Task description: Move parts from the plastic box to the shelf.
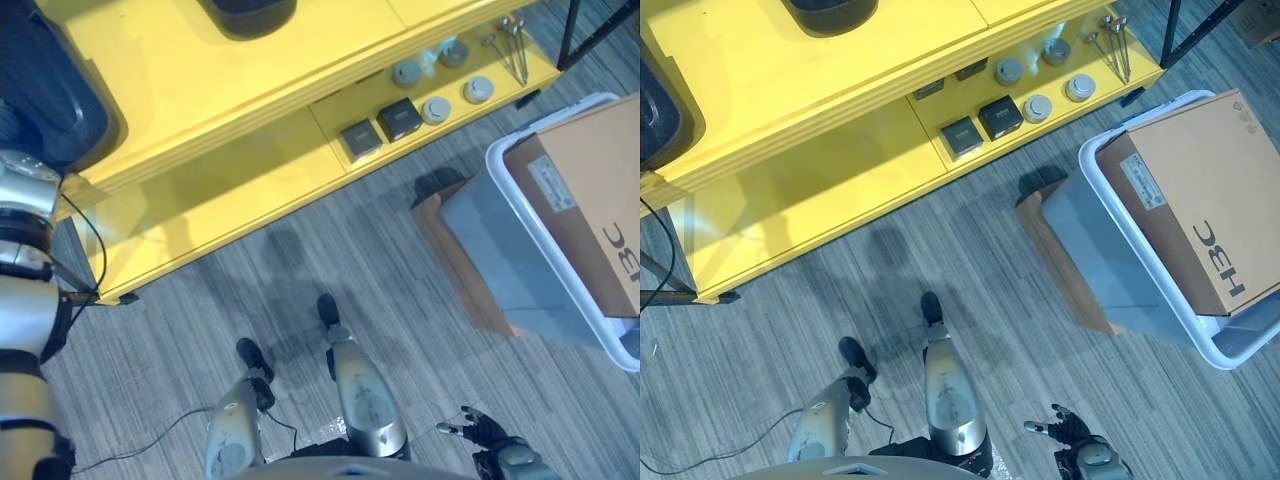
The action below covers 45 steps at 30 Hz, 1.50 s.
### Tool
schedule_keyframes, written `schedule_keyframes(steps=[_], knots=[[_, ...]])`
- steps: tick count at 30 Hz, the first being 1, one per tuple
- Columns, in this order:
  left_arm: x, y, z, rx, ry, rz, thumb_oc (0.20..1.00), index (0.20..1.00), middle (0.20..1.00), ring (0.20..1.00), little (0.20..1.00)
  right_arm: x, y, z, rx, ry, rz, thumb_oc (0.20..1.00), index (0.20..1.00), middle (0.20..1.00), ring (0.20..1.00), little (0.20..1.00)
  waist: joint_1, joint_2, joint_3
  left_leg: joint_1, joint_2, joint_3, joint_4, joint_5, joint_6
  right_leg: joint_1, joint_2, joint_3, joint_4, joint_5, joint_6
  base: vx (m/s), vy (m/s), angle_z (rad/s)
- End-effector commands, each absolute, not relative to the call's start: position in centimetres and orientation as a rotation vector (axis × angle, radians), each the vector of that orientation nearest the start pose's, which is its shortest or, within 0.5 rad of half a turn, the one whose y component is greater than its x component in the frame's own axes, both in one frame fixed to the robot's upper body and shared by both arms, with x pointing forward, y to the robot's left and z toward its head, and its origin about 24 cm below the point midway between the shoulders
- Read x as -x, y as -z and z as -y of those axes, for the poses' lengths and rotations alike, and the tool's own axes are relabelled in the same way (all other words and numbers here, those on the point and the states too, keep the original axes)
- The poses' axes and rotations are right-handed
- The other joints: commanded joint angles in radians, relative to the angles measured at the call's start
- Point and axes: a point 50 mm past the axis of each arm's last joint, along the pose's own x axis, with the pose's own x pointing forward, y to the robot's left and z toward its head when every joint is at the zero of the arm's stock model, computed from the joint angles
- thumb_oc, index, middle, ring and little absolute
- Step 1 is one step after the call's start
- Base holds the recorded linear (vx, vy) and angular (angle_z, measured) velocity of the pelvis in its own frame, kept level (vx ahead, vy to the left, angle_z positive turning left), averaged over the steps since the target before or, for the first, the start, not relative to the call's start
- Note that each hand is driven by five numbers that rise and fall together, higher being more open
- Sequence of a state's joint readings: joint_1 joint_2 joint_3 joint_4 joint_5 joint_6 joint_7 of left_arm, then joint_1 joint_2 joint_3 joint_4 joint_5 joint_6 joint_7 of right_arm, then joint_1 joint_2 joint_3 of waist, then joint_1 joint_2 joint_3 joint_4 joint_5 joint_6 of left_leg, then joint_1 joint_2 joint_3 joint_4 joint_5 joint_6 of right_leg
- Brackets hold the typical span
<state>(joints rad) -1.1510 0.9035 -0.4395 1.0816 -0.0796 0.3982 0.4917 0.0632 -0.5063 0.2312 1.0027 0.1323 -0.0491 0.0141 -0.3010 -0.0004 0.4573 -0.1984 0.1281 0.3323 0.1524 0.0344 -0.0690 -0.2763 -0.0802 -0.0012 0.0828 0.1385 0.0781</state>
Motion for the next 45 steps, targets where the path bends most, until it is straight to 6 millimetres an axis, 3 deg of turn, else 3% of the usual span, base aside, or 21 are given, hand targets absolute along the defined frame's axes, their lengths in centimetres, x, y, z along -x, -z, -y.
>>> schedule_keyframes(steps=[1, 6, 7, 8, 16, 25, 28, 31, 33, 40, 42, 45], knots=[[-32.9, -25.5, -40.1, -0.977, -1.109, -0.265, 0.200, 0.200, 0.200, 0.200, 0.200, -9.6, 11.8, 32.2, 0.483, 0.095, -1.087, 1.000, 1.000, 1.000, 1.000, 1.000, 0.000, 0.000, -0.055, -0.061, 0.050, -0.067, 0.089, -0.027, -0.003, -0.016, -0.052, 0.019, 0.118, -0.114, 0.060, 0.02, 0.012, -0.03], [-32.5, -25.1, -40.5, -0.992, -1.157, -0.308, 0.200, 0.200, 0.200, 0.200, 0.200, -9.4, 12.0, 32.1, 0.476, 0.105, -1.091, 1.000, 1.000, 1.000, 1.000, 1.000, 0.003, -0.001, -0.051, -0.055, 0.051, -0.065, 0.089, -0.028, -0.003, -0.005, -0.054, 0.018, 0.109, -0.113, 0.058, 0.00, 0.000, 0.00], [-32.4, -24.9, -40.6, -0.984, -1.164, -0.320, 0.909, 0.909, 0.909, 0.909, 0.909, -9.3, 12.1, 32.1, 0.474, 0.107, -1.094, 1.000, 1.000, 1.000, 1.000, 1.000, 0.003, -0.001, -0.052, -0.052, 0.050, -0.064, 0.088, -0.028, -0.003, -0.002, -0.054, 0.018, 0.107, -0.112, 0.058, 0.00, 0.000, 0.00], [-32.4, -24.7, -40.6, -0.972, -1.176, -0.327, 1.000, 1.000, 1.000, 1.000, 1.000, -9.2, 12.1, 32.1, 0.475, 0.107, -1.097, 1.000, 1.000, 1.000, 1.000, 1.000, 0.003, -0.001, -0.053, -0.049, 0.050, -0.063, 0.086, -0.029, -0.003, 0.001, -0.054, 0.017, 0.103, -0.112, 0.058, 0.03, 0.002, -0.02], [-31.9, -25.2, -40.7, -0.941, -1.299, -0.230, 1.000, 1.000, 1.000, 1.000, 1.000, -8.6, 12.5, 31.8, 0.479, 0.111, -1.110, 1.000, 1.000, 1.000, 1.000, 1.000, 0.009, -0.003, -0.057, -0.039, 0.054, -0.060, 0.083, -0.028, -0.006, 0.015, -0.054, 0.018, 0.093, -0.110, 0.057, 0.01, 0.000, -0.01], [-32.2, -28.5, -39.4, -0.731, -1.392, 0.149, 1.000, 1.000, 1.000, 1.000, 1.000, -7.5, 13.2, 31.1, 0.499, 0.098, -1.128, 1.000, 1.000, 1.000, 1.000, 1.000, 0.023, -0.001, -0.075, -0.002, 0.050, -0.068, 0.064, -0.028, -0.005, 0.056, -0.053, 0.008, 0.077, -0.114, 0.056, 0.00, -0.001, 0.00], [-32.8, -31.7, -37.1, -0.649, -1.288, 0.451, 1.000, 1.000, 1.000, 1.000, 1.000, -6.9, 13.6, 30.6, 0.497, 0.088, -1.138, 1.000, 1.000, 1.000, 1.000, 1.000, 0.041, 0.006, -0.103, 0.035, 0.045, -0.074, 0.042, -0.031, -0.004, 0.095, -0.054, -0.007, 0.063, -0.119, 0.058, 0.02, -0.003, 0.05], [-33.2, -32.0, -35.2, -0.638, -1.173, 0.561, 1.000, 1.000, 1.000, 1.000, 1.000, -6.4, 13.8, 30.3, 0.486, 0.087, -1.162, 1.000, 1.000, 1.000, 1.000, 1.000, 0.063, 0.010, -0.129, 0.073, 0.036, -0.078, 0.020, -0.032, -0.004, 0.138, -0.058, -0.019, 0.038, -0.119, 0.063, 0.05, -0.003, 0.07], [-32.8, -30.3, -33.2, -0.649, -1.008, 0.628, 1.000, 1.000, 1.000, 1.000, 1.000, -5.5, 14.3, 29.5, 0.465, 0.077, -1.191, 1.000, 1.000, 1.000, 1.000, 1.000, 0.105, 0.008, -0.169, 0.117, 0.022, -0.091, -0.022, -0.027, -0.005, 0.191, -0.065, -0.039, 0.004, -0.114, 0.070, 0.07, -0.012, 0.03], [-29.8, -22.5, -30.5, -0.657, -0.706, 0.575, 1.000, 1.000, 1.000, 1.000, 1.000, -3.9, 15.3, 27.3, 0.439, 0.074, -1.243, 1.000, 1.000, 1.000, 1.000, 1.000, 0.182, 0.004, -0.232, 0.185, -0.004, -0.126, -0.070, -0.031, 0.003, 0.271, -0.085, -0.083, -0.030, -0.108, 0.080, 0.02, 0.018, 0.16], [-28.0, -18.4, -29.0, -0.610, -0.600, 0.483, 1.000, 1.000, 1.000, 1.000, 1.000, -3.6, 15.6, 26.4, 0.436, 0.081, -1.250, 1.000, 1.000, 1.000, 1.000, 1.000, 0.221, 0.003, -0.249, 0.210, -0.019, -0.151, -0.092, -0.031, 0.007, 0.303, -0.095, -0.105, -0.045, -0.102, 0.088, -0.06, 0.099, 0.28], [-26.5, -15.2, -28.8, -0.549, -0.543, 0.380, 1.000, 1.000, 1.000, 1.000, 1.000, -3.9, 15.7, 26.3, 0.432, 0.095, -1.257, 1.000, 1.000, 1.000, 1.000, 1.000, 0.256, 0.002, -0.257, 0.228, -0.034, -0.170, -0.102, -0.036, 0.013, 0.324, -0.107, -0.119, -0.050, -0.095, 0.095, -0.08, 0.105, 0.30]])
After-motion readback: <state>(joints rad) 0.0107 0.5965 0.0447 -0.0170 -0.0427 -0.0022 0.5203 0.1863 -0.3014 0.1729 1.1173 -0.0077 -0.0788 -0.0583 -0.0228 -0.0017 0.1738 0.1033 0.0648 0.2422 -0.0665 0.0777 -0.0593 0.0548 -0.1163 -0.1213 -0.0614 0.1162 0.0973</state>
